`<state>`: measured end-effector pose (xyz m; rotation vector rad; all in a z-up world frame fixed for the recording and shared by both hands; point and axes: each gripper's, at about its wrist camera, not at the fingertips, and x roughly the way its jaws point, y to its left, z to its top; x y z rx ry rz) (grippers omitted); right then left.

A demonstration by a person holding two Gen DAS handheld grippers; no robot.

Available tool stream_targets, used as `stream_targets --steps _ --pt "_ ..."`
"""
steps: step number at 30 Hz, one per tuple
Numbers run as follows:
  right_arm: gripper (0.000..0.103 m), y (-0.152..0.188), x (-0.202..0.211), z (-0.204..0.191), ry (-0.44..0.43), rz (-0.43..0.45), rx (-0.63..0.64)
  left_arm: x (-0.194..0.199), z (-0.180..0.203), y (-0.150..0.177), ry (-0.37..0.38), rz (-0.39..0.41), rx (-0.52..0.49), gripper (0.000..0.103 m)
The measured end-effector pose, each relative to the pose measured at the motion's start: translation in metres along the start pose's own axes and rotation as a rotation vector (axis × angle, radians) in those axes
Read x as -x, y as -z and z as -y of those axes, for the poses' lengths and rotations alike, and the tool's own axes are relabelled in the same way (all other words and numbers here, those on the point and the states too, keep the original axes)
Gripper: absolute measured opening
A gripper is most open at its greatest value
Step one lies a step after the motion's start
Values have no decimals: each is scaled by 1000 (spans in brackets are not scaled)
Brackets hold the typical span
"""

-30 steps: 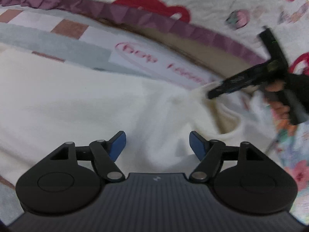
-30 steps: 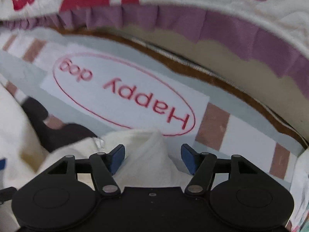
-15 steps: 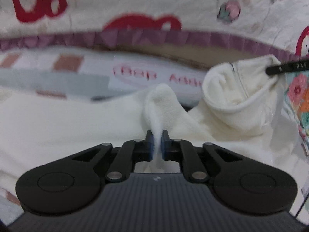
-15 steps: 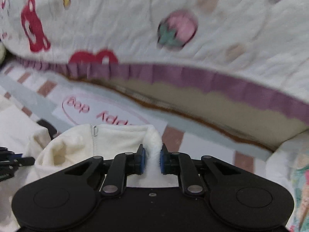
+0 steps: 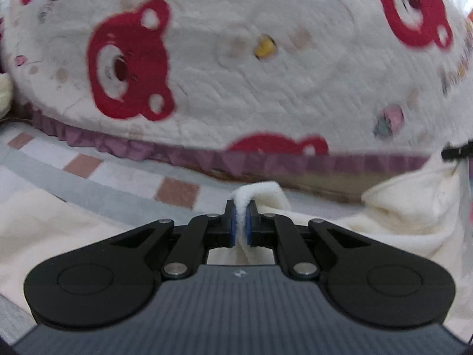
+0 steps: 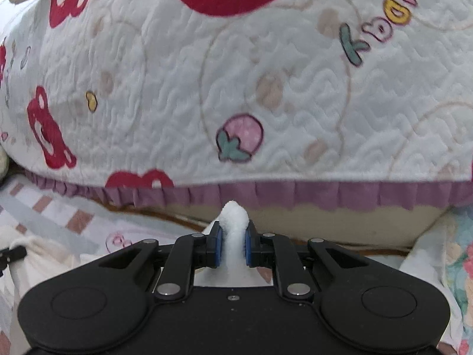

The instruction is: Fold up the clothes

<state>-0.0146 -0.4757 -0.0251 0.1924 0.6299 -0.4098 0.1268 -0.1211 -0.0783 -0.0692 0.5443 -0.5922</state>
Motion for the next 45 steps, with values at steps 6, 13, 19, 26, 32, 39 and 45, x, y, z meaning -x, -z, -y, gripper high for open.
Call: stream_targets --steps 6,13,19,26,32,39,45 --pt "24 -5 -9 0 -189 183 -116 2 -25 -1 -216 56 8 6" --pt "47 45 -66 48 42 -56 -308 -62 -78 42 -373 -271 125 9" --pt "47 106 -43 102 77 -193 -449 -41 -56 22 -325 -195 79 17" --pt "50 179 -9 134 -11 -279 -612 -8 -1 30 77 -266 81 35" --pt "51 216 1 137 -145 -280 -823 -25 55 67 346 -463 121 36" --pt "56 241 -11 112 -241 -357 -925 -29 83 85 389 -530 32 36" --pt "21 185 12 53 -274 -176 -571 -28 68 76 412 -518 81 36"
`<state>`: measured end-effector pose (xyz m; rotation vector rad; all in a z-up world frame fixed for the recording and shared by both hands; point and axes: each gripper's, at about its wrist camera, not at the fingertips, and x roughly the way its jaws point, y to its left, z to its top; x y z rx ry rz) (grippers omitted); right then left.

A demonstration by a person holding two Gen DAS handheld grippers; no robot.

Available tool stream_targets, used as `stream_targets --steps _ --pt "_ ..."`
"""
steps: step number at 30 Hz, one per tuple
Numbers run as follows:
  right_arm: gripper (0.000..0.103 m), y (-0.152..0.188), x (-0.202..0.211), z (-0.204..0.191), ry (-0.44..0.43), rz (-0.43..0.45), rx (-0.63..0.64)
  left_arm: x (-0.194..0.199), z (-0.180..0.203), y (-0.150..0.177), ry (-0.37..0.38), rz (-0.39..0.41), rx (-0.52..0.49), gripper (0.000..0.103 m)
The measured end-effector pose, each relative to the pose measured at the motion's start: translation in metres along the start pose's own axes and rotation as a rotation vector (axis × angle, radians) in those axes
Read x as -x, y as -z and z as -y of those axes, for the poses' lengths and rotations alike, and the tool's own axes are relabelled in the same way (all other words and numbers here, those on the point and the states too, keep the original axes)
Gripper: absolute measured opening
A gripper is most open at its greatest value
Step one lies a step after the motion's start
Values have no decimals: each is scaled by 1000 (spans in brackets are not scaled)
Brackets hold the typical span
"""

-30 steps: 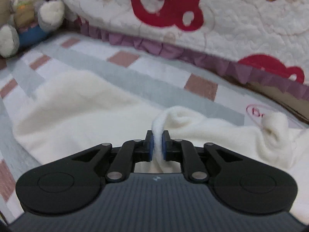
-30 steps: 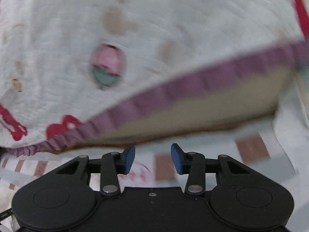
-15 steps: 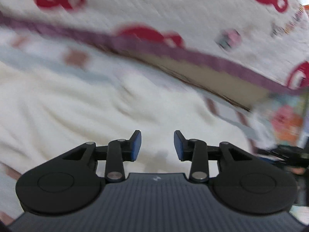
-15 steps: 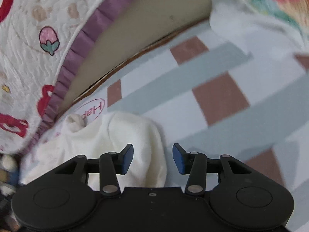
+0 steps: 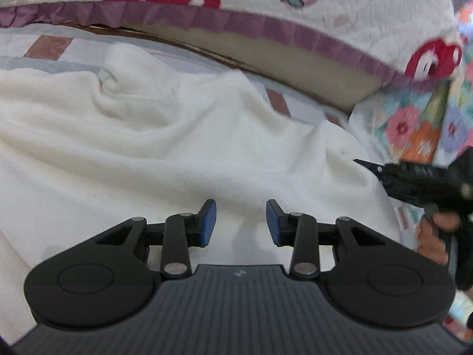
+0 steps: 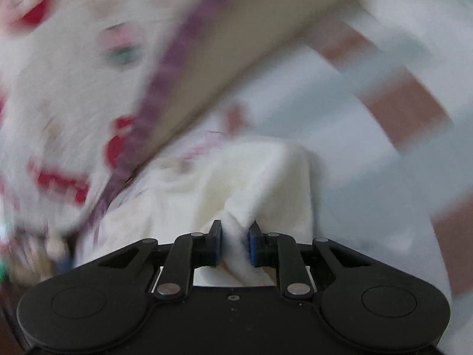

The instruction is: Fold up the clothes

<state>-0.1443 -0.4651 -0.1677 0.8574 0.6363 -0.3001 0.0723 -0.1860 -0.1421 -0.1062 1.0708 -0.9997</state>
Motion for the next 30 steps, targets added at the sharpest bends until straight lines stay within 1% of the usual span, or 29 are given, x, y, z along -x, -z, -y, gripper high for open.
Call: stream_targets --steps 2,3,4,5,6,8,9,10,11,12,14,15,16,18,19,21,23,25,26,28,30 --pt "21 8 7 -54 -36 -2 212 10 -8 -6 23 24 32 36" --pt "21 14 12 -80 -74 -8 310 15 -12 -9 15 40 34 36" --pt "21 22 17 -102 -133 -19 381 19 -16 -12 -4 52 32 36" --pt "21 30 21 -118 -196 -30 434 23 -21 -14 -21 60 36 36" --pt "20 40 19 -129 -241 -52 474 27 -26 -16 -31 64 45 36" --pt "20 59 9 -145 -290 -117 531 38 -36 -16 8 57 93 36" --pt "20 68 1 -150 -295 -152 554 44 -39 -15 38 53 117 40" --pt "20 77 -7 -152 -280 -191 569 50 -42 -14 63 49 137 42" --pt "20 85 -16 -152 -267 -228 574 55 -46 -11 79 44 160 47" --pt "20 90 -23 -150 -264 -260 562 59 -51 -7 92 40 204 51" --pt "20 95 -29 -147 -272 -305 528 66 -63 5 121 56 308 54" --pt "20 98 -29 -147 -275 -321 528 67 -69 10 139 67 344 55" --pt "20 102 -28 -148 -276 -336 537 65 -72 12 154 53 356 55" --pt "20 107 -27 -150 -277 -361 552 60 -71 10 192 14 323 56" --pt "20 108 -28 -151 -275 -367 555 60 -68 9 213 11 303 57" --pt "20 111 -29 -153 -278 -379 546 62 -62 5 245 22 278 64" --pt "20 115 -27 -149 -286 -389 537 62 -58 4 289 18 267 66" --pt "20 122 -28 -149 -281 -426 565 62 -54 3 325 14 257 68" --pt "20 126 -29 -152 -267 -439 602 61 -53 3 312 17 258 69" --pt "20 130 -29 -158 -233 -449 689 56 -50 3 237 30 245 69" --pt "20 124 -34 -157 -243 -455 659 49 -45 3 172 31 218 69"
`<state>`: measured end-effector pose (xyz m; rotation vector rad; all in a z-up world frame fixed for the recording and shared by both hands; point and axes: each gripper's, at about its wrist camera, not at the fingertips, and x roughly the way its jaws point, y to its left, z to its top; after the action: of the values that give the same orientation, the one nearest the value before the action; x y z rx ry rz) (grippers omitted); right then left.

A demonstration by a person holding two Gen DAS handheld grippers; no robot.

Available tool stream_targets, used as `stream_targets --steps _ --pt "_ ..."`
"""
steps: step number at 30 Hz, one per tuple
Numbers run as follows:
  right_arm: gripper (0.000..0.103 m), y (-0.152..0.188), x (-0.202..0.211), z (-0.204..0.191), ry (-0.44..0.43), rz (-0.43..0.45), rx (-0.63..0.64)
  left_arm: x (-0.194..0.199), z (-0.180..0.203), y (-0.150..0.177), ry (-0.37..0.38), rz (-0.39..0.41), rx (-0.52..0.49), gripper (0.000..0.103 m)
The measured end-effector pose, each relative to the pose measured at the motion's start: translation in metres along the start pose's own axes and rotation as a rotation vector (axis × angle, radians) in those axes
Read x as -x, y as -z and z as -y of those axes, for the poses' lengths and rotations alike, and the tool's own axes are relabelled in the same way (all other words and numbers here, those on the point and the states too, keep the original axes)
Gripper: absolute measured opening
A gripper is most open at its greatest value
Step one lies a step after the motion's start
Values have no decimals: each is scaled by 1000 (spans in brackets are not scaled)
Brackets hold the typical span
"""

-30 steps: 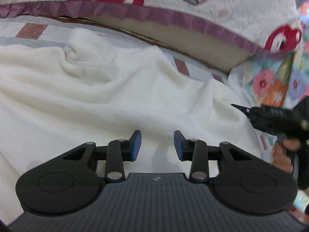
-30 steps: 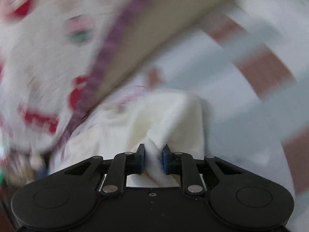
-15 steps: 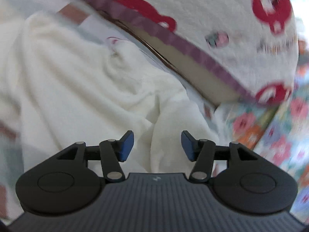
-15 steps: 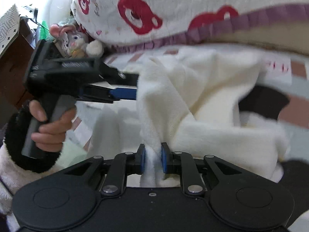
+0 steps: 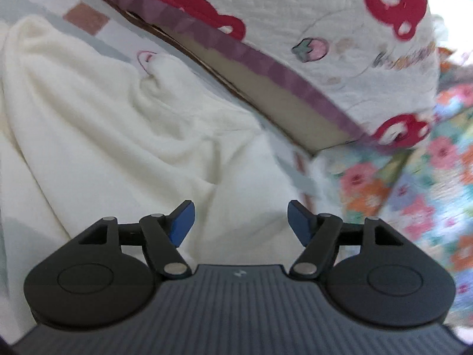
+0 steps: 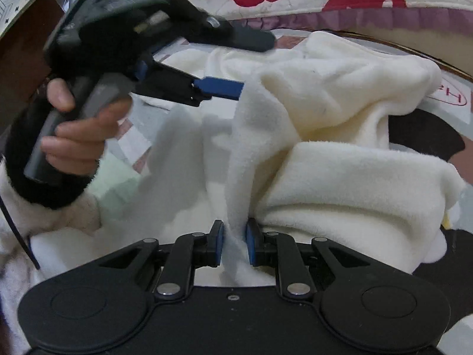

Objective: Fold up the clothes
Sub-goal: 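Grasp the fleece with the right gripper while the left gripper grasps a fold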

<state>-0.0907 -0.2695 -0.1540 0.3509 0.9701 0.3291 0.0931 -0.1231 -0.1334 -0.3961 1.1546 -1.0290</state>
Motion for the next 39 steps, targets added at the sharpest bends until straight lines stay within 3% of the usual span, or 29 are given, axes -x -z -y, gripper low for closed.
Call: stream_targets --steps 3,10,12,16,17,19,20,22,23,25,28,32,34,36,39 --pt "20 1 -3 8 -16 8 -60 -14 4 3 13 -71 -7 69" --pt "20 13 -5 2 6 -5 -115 -12 24 3 121 -16 -30 68" --pt "20 19 -2 5 0 8 -145 -14 32 5 86 -37 -90 68" --pt "21 19 1 2 10 -9 -145 -33 38 16 -121 -71 -213 72" --pt "22 17 5 0 9 -16 -134 -37 34 18 -146 -70 -217 80" --pt "26 14 11 0 3 -22 -125 -47 21 19 -161 -58 -191 83" --pt "26 14 13 2 -1 -20 -135 -52 16 16 -130 -76 -165 80" --pt "26 16 13 7 1 -16 -160 -59 7 11 -63 -108 -118 43" --pt "26 17 12 7 -3 -10 -171 -59 5 10 -25 -111 -112 18" --pt "26 18 17 9 -18 10 -188 -53 8 10 -18 -88 -139 13" --pt "28 18 39 16 -27 80 -232 -25 11 10 -57 12 -166 10" --pt "43 24 82 41 74 258 -355 31 -18 0 -29 164 -20 9" --pt "43 37 91 62 143 275 -476 35 -31 2 -94 150 18 9" --pt "46 52 94 77 203 236 -554 26 -40 10 -181 102 32 9" --pt "46 74 94 96 209 180 -651 10 -42 14 -213 47 34 9"
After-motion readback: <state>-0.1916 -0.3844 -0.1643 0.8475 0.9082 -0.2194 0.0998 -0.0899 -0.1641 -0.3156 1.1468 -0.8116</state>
